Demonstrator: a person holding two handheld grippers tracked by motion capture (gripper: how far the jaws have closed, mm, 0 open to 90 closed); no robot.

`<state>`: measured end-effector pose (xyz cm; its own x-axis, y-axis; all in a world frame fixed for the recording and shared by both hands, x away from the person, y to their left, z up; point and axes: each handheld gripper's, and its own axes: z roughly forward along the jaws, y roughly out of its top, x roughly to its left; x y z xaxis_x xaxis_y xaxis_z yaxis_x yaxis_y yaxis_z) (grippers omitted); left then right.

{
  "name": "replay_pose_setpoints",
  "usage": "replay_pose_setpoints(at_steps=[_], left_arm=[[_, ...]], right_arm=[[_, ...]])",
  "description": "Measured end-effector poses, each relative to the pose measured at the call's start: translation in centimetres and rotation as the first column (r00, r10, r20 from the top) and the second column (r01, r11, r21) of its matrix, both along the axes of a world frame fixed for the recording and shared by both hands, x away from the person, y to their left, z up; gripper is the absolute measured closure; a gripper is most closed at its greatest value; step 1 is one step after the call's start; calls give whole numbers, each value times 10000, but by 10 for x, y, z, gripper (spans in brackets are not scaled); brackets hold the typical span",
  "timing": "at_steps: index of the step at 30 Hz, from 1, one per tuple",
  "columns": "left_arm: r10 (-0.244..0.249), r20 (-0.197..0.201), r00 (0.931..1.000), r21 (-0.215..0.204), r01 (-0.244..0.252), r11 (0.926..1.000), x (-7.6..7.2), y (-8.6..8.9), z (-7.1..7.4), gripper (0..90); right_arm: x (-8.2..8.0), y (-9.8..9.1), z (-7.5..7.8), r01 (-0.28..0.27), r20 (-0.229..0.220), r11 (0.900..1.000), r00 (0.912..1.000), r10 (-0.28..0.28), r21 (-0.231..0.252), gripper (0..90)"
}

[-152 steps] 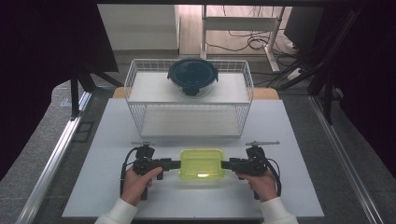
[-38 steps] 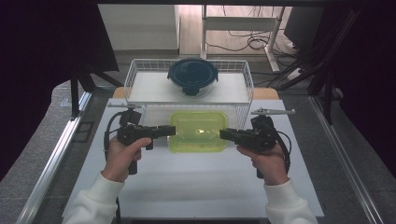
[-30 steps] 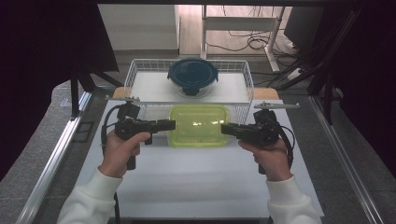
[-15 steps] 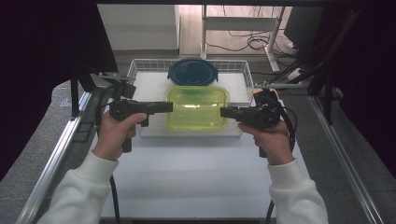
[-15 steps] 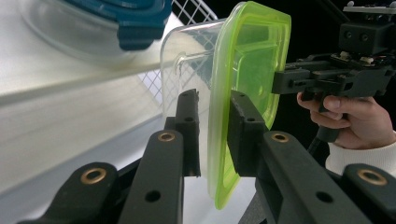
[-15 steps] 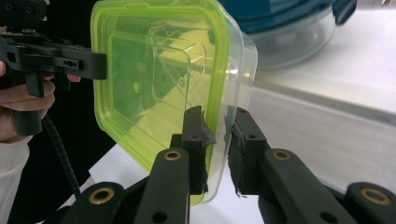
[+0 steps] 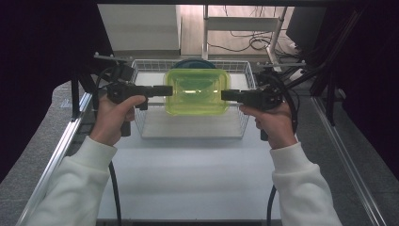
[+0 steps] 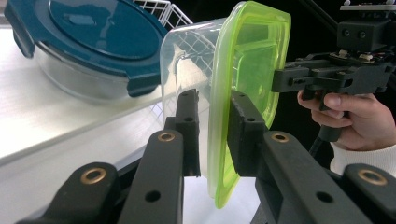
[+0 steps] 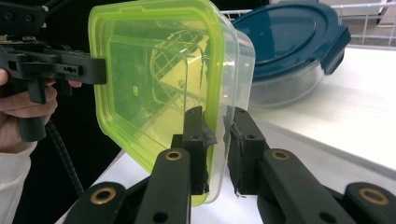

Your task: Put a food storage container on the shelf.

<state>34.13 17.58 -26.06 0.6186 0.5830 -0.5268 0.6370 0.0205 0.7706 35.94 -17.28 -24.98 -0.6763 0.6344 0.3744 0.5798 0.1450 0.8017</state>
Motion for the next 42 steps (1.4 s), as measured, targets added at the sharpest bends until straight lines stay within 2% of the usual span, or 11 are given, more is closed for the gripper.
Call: replay_pose_setpoints(at_steps=[9, 18, 21, 25, 34, 39, 42], left_arm=[[-17, -20, 10000, -87, 17, 10000, 22, 3, 2, 766], [-136, -19, 9999, -190, 135, 9997, 50, 6, 8, 766], [-96, -26, 10000, -109, 96, 9999, 59, 7, 10, 766], [-100, -157, 9998, -111, 99, 9999, 70, 8, 12, 766], [3, -286, 9996, -158, -8, 9999, 86, 12, 16, 767], [84, -362, 9993, -120, -88, 9999, 92, 14, 15, 767], [112, -573, 9983, -159, -122, 9998, 99, 15, 13, 767]], right_arm=[[22, 4, 6, 41, -28, 10000, 10000, -41, -67, 779], [44, 5, 14, 69, -14, 10000, 10000, -69, 51, 778], [55, 6, 15, 124, -79, 9999, 9999, -124, 8, 778], [68, 6, 16, 92, -251, 9998, 9996, -87, 196, 779], [88, 12, 21, 135, -411, 9997, 9991, -127, 207, 780], [94, 15, 21, 231, -514, 9997, 9984, -225, 103, 781], [100, 17, 20, 298, -693, 9995, 9972, -289, 126, 781]])
